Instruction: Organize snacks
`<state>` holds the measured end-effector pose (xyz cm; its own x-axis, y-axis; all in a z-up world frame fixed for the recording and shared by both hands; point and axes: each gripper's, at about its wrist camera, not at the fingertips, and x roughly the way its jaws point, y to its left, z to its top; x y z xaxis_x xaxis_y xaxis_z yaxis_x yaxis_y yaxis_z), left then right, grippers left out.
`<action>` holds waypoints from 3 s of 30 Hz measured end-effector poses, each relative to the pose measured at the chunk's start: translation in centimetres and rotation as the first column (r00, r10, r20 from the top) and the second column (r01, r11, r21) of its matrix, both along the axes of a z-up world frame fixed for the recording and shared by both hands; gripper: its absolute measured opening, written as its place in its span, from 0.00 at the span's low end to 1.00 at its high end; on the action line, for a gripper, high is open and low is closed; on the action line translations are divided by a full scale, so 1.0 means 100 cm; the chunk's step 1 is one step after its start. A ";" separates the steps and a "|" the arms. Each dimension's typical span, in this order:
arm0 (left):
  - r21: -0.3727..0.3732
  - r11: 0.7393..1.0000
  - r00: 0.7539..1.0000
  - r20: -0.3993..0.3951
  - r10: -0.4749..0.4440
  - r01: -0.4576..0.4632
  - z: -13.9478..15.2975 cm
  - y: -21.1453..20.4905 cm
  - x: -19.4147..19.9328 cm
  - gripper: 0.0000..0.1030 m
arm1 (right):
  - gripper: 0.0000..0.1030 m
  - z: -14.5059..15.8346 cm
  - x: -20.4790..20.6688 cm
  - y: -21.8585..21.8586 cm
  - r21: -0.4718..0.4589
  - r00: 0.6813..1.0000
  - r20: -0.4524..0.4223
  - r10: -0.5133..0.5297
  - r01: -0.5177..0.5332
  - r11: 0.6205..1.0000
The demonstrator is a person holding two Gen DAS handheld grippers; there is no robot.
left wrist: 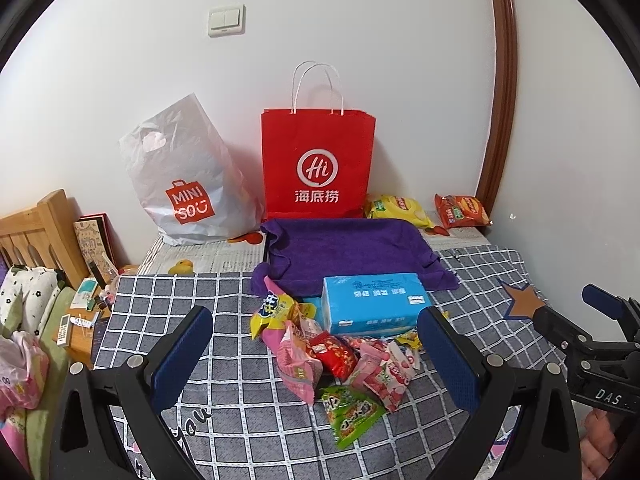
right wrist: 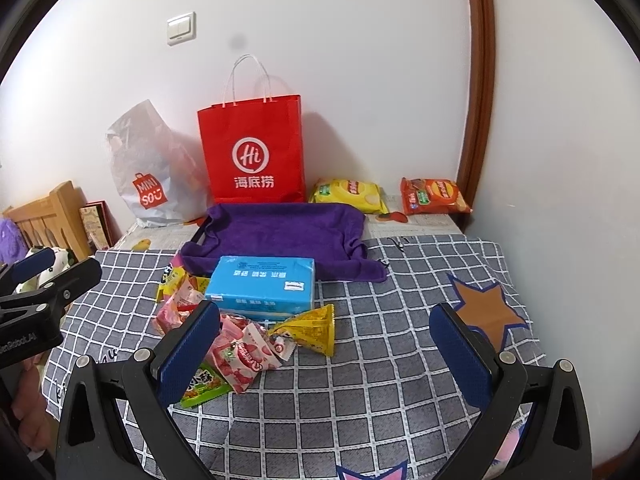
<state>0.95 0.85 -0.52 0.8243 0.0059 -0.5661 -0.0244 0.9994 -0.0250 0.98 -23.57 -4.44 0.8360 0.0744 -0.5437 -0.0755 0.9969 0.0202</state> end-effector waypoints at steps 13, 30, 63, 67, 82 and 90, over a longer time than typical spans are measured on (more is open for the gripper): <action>0.003 1.000 0.994 -0.110 0.029 -0.029 -0.055 0.024 0.036 0.99 | 1.00 -0.058 0.042 0.001 -0.008 0.990 -0.136 0.030 -0.032 0.999; -0.098 0.992 0.969 -0.244 0.049 -0.075 -0.116 0.065 0.077 0.99 | 0.93 -0.120 0.119 0.007 0.079 0.966 -0.252 0.058 -0.039 0.996; -0.096 0.994 0.957 -0.288 0.027 -0.057 -0.129 0.069 0.136 0.99 | 0.68 -0.183 0.132 -0.009 0.054 0.939 -0.323 0.117 -0.105 0.993; -0.075 0.996 0.954 -0.300 0.024 -0.048 -0.131 0.074 0.156 0.98 | 0.71 -0.184 0.130 -0.009 0.046 0.949 -0.294 0.114 -0.106 0.993; -0.152 0.987 0.919 -0.378 -0.110 0.056 -0.161 0.066 0.187 0.64 | 0.95 -0.190 0.132 -0.011 -0.021 0.947 -0.318 0.036 -0.045 0.999; -0.214 0.976 0.940 -0.327 -0.101 0.030 -0.149 0.084 0.172 0.58 | 0.95 -0.187 0.131 -0.021 0.061 0.951 -0.300 0.077 -0.061 0.996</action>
